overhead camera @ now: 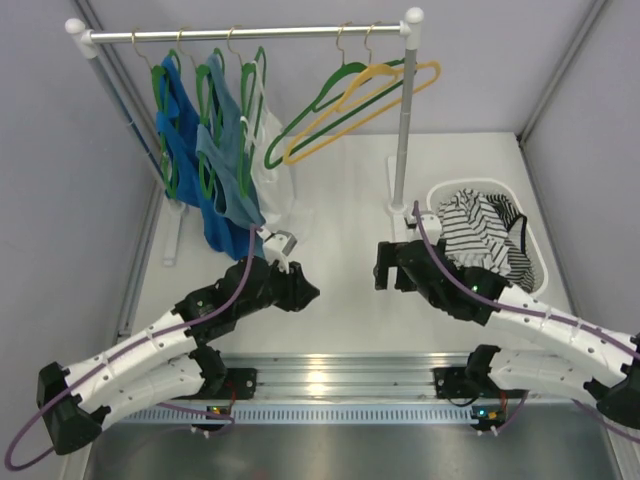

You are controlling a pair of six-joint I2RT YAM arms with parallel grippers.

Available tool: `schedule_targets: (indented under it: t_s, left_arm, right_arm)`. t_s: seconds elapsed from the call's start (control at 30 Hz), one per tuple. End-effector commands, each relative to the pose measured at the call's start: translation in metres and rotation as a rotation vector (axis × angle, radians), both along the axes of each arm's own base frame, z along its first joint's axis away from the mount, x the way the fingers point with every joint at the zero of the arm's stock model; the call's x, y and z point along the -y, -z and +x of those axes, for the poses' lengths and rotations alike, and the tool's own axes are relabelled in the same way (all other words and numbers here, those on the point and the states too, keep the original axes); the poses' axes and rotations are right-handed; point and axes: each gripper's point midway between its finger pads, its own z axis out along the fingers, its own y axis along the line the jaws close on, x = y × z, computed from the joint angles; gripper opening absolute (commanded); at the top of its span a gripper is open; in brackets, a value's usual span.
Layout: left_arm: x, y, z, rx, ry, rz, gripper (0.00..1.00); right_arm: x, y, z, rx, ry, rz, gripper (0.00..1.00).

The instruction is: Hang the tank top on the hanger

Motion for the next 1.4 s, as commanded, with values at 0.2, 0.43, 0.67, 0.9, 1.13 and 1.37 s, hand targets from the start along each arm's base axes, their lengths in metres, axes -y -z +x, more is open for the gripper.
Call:
schedule_targets:
  t_s: [0.2, 0.43, 0.67, 0.9, 1.13, 1.37]
  left_arm:
    - [0.013, -0.019, 0.001, 0.055, 0.051, -0.052, 0.39]
    - [0.020, -0.027, 0.000, 0.064, 0.098, -0.049, 0.40]
    - [0.022, -0.027, -0.004, 0.052, 0.126, -0.042, 0.40]
    - [0.024, -0.023, -0.008, 0.046, 0.155, -0.035, 0.40]
    - [0.023, -0.023, -0.009, 0.046, 0.161, -0.032, 0.40]
    - [0.021, -0.023, -0.007, 0.061, 0.154, -0.024, 0.40]
  right_arm:
    - [0.057, -0.010, 0.042, -0.068, 0.232, 0.060, 1.00]
    - [0.135, 0.002, 0.085, -0.140, 0.488, 0.055, 1.00]
    - [0.191, 0.041, 0.076, -0.212, 0.667, 0.041, 0.97]
    - [0.205, 0.085, 0.068, -0.275, 0.728, 0.038, 0.96]
    - [0.204, 0.100, 0.074, -0.283, 0.712, 0.053, 0.65]
    - [0.207, 0.057, 0.077, -0.199, 0.688, 0.045, 0.02]
